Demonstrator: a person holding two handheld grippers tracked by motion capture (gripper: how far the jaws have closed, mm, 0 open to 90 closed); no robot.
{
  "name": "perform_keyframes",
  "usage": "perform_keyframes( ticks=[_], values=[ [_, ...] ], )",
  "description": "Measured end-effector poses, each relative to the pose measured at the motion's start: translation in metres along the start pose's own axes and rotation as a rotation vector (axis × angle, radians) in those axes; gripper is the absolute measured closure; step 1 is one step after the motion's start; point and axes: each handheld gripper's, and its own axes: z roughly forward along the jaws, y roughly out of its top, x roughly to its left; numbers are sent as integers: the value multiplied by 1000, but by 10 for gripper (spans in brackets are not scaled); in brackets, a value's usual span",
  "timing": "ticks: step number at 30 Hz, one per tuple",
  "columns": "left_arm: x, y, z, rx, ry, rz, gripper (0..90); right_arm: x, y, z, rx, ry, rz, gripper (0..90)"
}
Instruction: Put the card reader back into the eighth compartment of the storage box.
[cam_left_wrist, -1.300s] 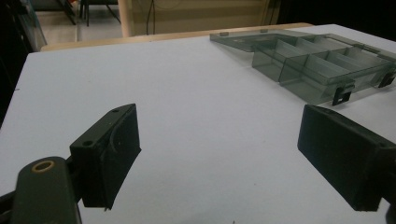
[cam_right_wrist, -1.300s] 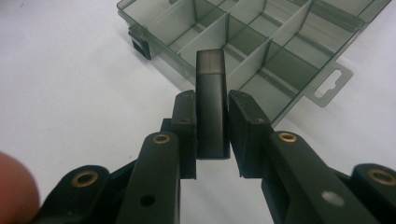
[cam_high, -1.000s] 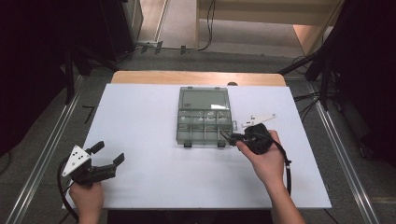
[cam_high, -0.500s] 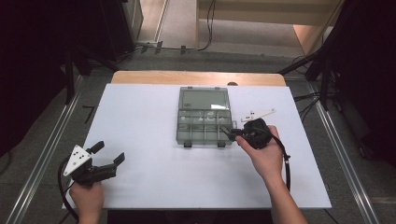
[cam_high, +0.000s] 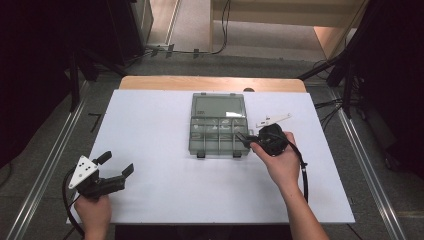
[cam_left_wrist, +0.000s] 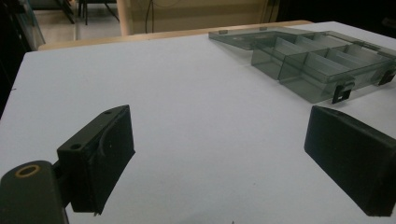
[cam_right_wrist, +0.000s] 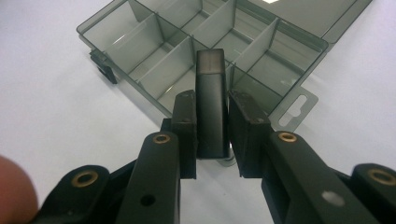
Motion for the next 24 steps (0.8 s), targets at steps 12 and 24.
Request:
perform_keyframes(
  ticks=[12,24],
  values=[
    [0,0,0,1,-1,1,86,-6,0,9,-15,-1,27,640],
    [0,0,0,2,-2,2,86,-10,-10,-5,-115,3,42,105]
  ],
)
